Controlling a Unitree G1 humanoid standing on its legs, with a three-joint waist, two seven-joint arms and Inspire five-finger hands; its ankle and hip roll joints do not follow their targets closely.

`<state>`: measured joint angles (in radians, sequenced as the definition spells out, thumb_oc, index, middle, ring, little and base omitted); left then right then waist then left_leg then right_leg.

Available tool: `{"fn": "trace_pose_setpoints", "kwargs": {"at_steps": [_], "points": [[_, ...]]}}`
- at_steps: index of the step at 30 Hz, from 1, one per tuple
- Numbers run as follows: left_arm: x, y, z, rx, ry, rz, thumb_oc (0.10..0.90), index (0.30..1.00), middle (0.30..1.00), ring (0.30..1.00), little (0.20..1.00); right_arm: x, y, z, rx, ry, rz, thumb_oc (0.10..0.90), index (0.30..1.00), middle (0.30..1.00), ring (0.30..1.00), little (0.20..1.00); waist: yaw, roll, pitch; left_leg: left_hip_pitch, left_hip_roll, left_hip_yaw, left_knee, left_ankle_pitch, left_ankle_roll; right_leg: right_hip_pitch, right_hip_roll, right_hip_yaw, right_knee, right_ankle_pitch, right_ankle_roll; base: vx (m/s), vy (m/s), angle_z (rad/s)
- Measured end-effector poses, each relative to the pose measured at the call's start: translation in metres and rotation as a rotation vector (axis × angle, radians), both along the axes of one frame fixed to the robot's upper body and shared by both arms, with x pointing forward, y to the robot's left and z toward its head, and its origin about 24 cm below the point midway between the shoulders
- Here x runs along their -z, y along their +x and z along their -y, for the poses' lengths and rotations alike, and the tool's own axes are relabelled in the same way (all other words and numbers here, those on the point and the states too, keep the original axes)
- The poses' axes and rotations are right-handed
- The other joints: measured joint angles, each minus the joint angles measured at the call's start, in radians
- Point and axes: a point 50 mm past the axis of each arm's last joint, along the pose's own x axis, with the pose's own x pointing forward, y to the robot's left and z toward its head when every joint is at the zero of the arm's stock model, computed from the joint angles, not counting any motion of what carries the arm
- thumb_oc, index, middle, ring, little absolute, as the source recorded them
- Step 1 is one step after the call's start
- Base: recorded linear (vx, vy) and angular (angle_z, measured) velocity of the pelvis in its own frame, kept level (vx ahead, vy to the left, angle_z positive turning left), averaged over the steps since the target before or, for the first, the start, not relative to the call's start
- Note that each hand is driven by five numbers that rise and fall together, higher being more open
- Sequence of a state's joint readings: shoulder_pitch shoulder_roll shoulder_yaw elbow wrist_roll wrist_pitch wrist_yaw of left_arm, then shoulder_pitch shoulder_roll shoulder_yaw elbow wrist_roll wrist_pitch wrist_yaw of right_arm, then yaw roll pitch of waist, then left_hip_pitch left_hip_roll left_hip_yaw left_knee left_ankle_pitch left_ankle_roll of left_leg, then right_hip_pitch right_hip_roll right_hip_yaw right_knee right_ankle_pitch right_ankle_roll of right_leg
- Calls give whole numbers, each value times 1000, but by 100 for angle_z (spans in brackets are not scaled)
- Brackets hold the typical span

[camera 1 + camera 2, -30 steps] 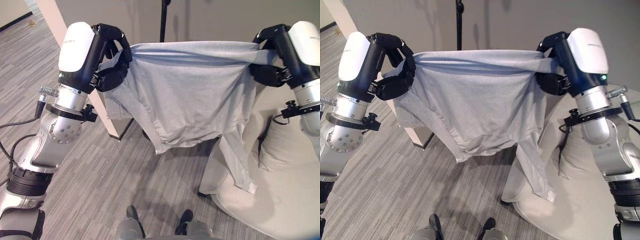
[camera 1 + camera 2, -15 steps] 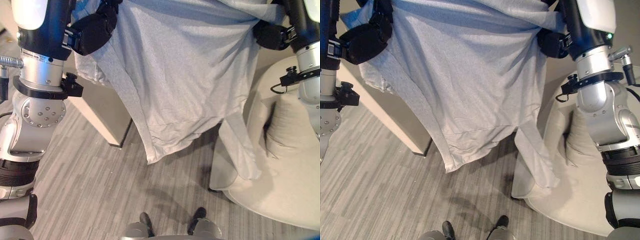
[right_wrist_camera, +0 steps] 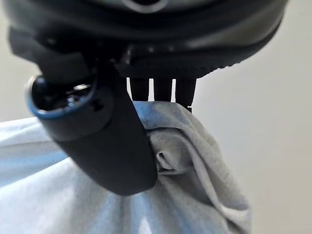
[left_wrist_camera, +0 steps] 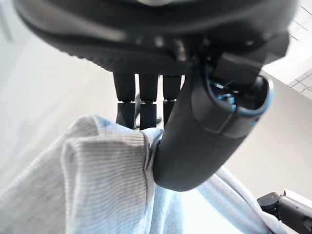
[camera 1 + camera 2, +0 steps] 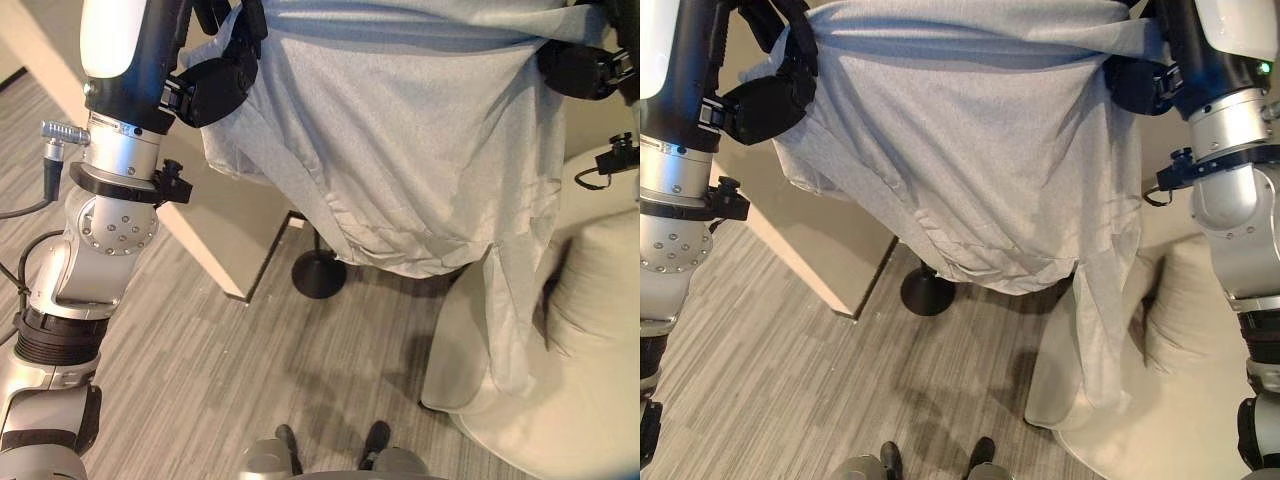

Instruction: Hang the clothes on the sofa on the clothes rack.

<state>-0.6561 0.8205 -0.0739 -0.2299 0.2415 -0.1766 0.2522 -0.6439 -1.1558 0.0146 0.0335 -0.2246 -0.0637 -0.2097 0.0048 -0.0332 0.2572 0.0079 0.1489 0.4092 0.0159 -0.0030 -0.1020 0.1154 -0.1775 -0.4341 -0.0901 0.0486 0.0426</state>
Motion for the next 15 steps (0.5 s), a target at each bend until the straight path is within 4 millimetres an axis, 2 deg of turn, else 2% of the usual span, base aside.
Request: {"fn": "trace_pose_setpoints", "kwargs": {"at_steps": [1,2,3,4,5,6,7,8,10,11,12,13,14,15], "points": [[-1,-3,4,17,12,12,400,300,300,300,300,0,0,2,9,8,2,400,300,300,300,300,8,-4,2,-34,33,4,-22,10,-9,-7,-9,7,-1,-4,-5,439,230,27],[1,-2,8,29,22,1,400,300,300,300,300,4,1,5,20,11,-16,400,300,300,300,300,18,-14,7,-72,68,8,-65,46,-8,-3,-26,0,-1,-3,7,358,187,13],[3,-1,9,28,25,-11,400,300,300,300,300,8,2,6,24,11,-29,400,300,300,300,300,19,-3,3,-80,83,7,-98,73,-6,14,-31,-1,-1,2,36,359,240,2],[4,-1,9,28,26,-14,400,300,300,300,300,10,2,6,25,10,-36,400,300,300,300,300,16,14,-5,-74,85,-3,-107,82,3,24,-30,-3,-1,5,70,222,192,-20],[4,-1,9,27,27,-15,400,300,300,300,300,11,2,5,19,11,-37,400,300,300,300,300,21,33,-16,-67,85,-25,-106,140,18,27,-23,2,-1,5,97,326,302,-40],[2,-2,6,11,38,-9,400,300,300,300,300,16,3,1,3,12,-45,400,300,300,300,300,17,-1,-29,-50,24,-6,-104,183,13,34,-87,7,-1,6,105,301,308,-38],[0,-2,5,-1,40,-9,400,300,300,300,300,14,3,1,5,9,-40,400,300,300,300,300,11,-18,-39,-47,-5,12,-104,184,28,31,-127,-3,0,16,117,259,292,-28],[0,-2,4,-8,39,-9,400,300,300,300,300,12,3,1,4,10,-31,400,300,300,300,300,13,-26,-43,-42,-32,26,-104,175,42,26,-151,-28,10,35,114,307,390,-18],[0,-1,2,-20,49,-13,400,300,300,300,300,12,3,0,1,10,-22,400,300,300,300,300,18,-23,-44,-25,-71,44,-102,146,62,23,-186,-82,44,74,101,224,316,-9],[-1,0,3,-17,53,-15,400,300,300,300,300,10,3,-2,-2,3,-17,400,300,300,300,300,16,-17,-40,-22,-76,43,-89,124,82,5,-213,-80,101,74,105,67,110,11],[2,3,9,-2,65,-25,400,300,300,300,300,11,7,-2,35,-14,-23,400,300,300,300,300,7,18,-47,7,-89,47,-88,104,106,-53,-269,-90,278,81,99,179,172,13],[0,2,10,-1,70,-14,400,300,300,300,300,11,8,-1,43,-9,-26,400,300,300,300,300,-1,22,-47,22,-96,47,-87,103,111,-69,-293,-82,335,56,96,193,147,17],[-4,2,11,3,67,-1,400,300,300,300,300,11,8,0,46,-8,-23,400,300,300,300,300,-7,25,-48,30,-103,41,-85,89,124,-80,-281,-70,362,47,89,202,115,7],[-7,1,12,10,56,16,400,300,300,300,300,8,7,3,59,-19,-19,400,300,300,300,300,-2,30,-46,35,-108,23,-89,56,157,-126,-286,-27,447,41,89,149,15,14]]}}
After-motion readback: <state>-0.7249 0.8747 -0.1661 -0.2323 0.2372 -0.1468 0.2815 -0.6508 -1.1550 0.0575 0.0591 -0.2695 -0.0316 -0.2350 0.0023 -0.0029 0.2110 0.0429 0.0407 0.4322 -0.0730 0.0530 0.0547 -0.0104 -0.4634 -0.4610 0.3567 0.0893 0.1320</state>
